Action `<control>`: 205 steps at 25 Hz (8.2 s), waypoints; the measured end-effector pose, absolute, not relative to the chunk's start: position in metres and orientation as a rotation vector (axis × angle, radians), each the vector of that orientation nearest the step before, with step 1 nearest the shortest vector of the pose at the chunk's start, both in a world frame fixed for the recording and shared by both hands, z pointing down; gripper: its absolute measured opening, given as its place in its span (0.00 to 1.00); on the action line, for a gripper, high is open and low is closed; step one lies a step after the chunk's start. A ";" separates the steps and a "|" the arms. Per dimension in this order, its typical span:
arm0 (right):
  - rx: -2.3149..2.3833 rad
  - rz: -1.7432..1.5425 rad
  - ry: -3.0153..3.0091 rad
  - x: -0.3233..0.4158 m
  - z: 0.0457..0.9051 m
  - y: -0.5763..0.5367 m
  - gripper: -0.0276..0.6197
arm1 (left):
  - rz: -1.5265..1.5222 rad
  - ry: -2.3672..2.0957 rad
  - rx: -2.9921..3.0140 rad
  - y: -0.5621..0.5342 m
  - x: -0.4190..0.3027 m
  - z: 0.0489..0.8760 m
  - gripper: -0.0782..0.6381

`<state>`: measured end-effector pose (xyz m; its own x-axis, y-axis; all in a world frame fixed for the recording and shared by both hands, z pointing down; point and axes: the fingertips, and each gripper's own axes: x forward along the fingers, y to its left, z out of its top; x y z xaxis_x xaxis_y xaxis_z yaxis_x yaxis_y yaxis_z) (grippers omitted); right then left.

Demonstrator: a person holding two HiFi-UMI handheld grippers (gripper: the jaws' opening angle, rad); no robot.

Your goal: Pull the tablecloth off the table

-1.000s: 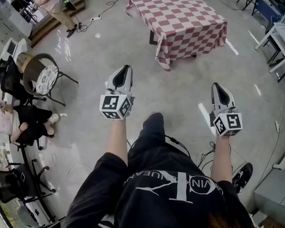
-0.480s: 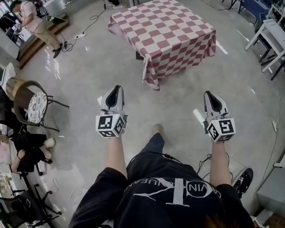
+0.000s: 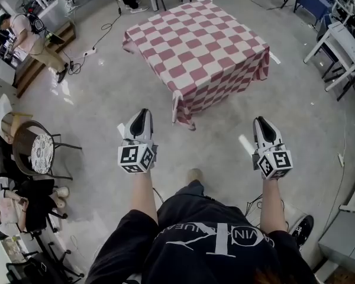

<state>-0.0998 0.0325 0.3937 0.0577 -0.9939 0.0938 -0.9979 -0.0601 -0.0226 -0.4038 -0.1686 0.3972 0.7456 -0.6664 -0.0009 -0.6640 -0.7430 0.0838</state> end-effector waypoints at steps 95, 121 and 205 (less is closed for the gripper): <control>1.583 0.735 -1.917 0.300 0.628 -0.557 0.58 | 0.595 -1.540 2.156 -0.551 -0.200 0.614 0.54; 1.458 0.687 -1.864 0.260 0.630 -0.556 0.48 | 0.758 -1.308 2.093 -0.550 -0.172 0.637 0.65; 1.505 0.769 -2.166 0.291 0.607 -0.300 0.07 | 0.583 -1.407 1.951 -0.276 -0.111 0.629 0.13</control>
